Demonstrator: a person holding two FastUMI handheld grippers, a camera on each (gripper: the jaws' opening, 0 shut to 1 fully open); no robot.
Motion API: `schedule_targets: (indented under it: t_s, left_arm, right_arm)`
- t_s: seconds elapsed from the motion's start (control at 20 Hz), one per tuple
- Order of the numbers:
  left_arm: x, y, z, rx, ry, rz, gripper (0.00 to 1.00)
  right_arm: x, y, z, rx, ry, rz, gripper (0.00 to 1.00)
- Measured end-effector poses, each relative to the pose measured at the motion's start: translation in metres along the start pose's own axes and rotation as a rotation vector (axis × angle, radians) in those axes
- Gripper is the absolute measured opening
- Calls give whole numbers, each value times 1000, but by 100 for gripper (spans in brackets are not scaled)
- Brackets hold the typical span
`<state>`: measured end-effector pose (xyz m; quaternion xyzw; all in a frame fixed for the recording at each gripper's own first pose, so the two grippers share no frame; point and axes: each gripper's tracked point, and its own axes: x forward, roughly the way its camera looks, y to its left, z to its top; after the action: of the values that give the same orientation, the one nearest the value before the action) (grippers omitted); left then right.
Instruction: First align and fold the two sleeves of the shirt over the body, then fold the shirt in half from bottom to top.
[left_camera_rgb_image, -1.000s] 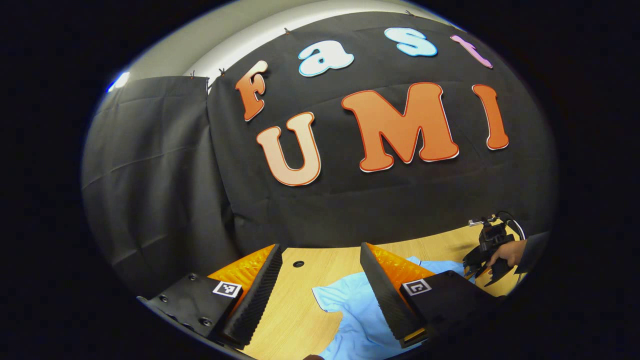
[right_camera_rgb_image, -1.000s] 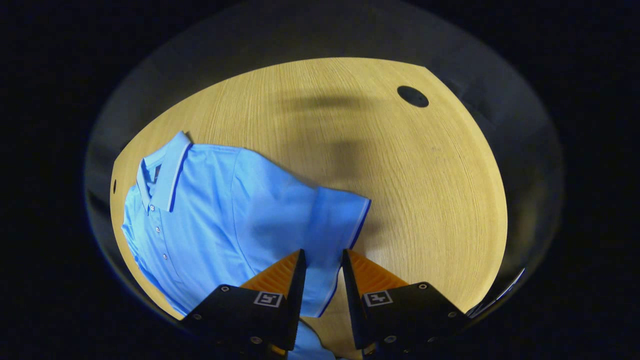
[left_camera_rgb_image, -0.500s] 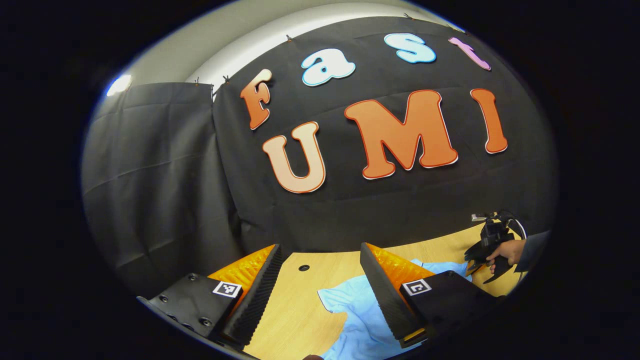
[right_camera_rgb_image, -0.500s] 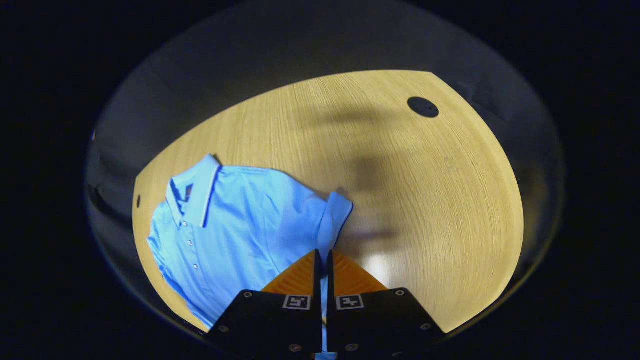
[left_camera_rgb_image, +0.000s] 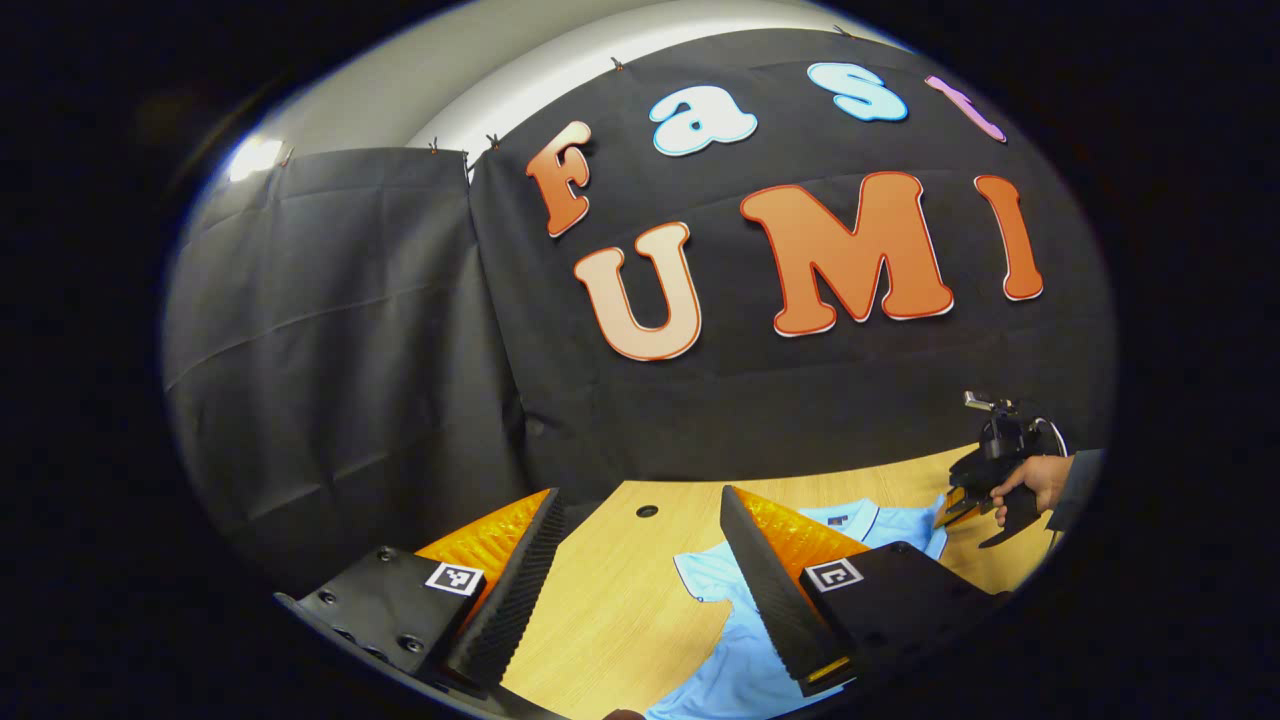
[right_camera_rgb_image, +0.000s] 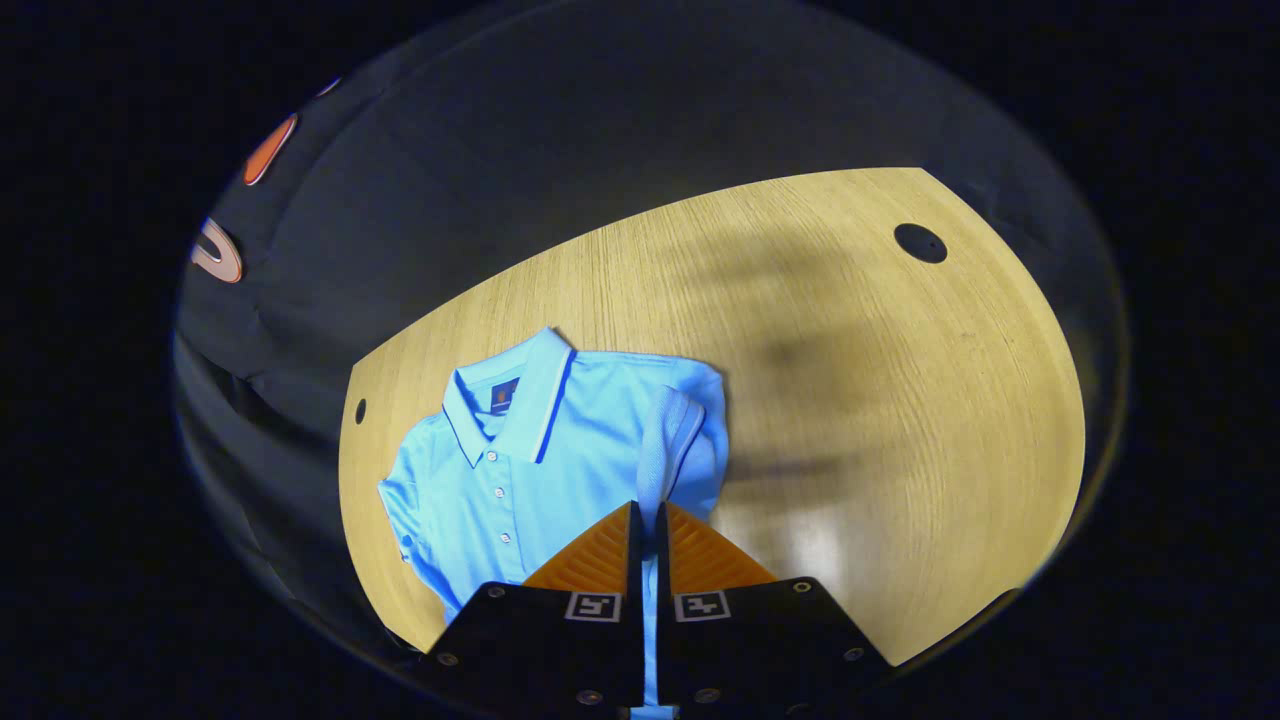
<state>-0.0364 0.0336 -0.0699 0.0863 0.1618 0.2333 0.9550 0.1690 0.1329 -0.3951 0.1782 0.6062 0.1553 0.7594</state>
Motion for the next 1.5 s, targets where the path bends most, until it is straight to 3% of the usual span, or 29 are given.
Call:
schedule_targets:
  t_s: [0.2, 0.45, 0.5, 0.55, 0.6, 0.75, 0.95, 1.2, 1.5]
  left_arm:
    - [31, 0, -27, -57, 76, -71, 100]
    - [83, -14, -59, -190, 192, -227, 100]
    - [97, -17, -69, -207, 224, -255, 100]
    - [108, -16, -80, -226, 267, -278, 100]
    - [121, -13, -90, -242, 311, -278, 100]
    - [163, -12, -122, -273, 428, -293, 100]
    - [211, -22, -162, -271, 590, -335, 99]
    - [251, -53, -204, -275, 788, -434, 99]
    - [290, -72, -271, -218, 1023, -402, 99]
  right_arm:
    - [-12, 27, -12, -71, -2, 68, 13]
    - [-47, 34, -6, -93, -100, 56, 58]
    - [-56, 34, -6, -85, -122, 55, 62]
    - [-65, 33, -6, -71, -143, 49, 60]
    - [-74, 32, -10, -57, -162, 43, 73]
    - [-97, 21, -19, -6, -203, 0, 87]
    - [-127, 3, -35, 31, -295, -66, 93]
    - [-156, -8, -64, 86, -368, -88, 96]
    - [-184, -21, -86, 112, -429, -117, 96]
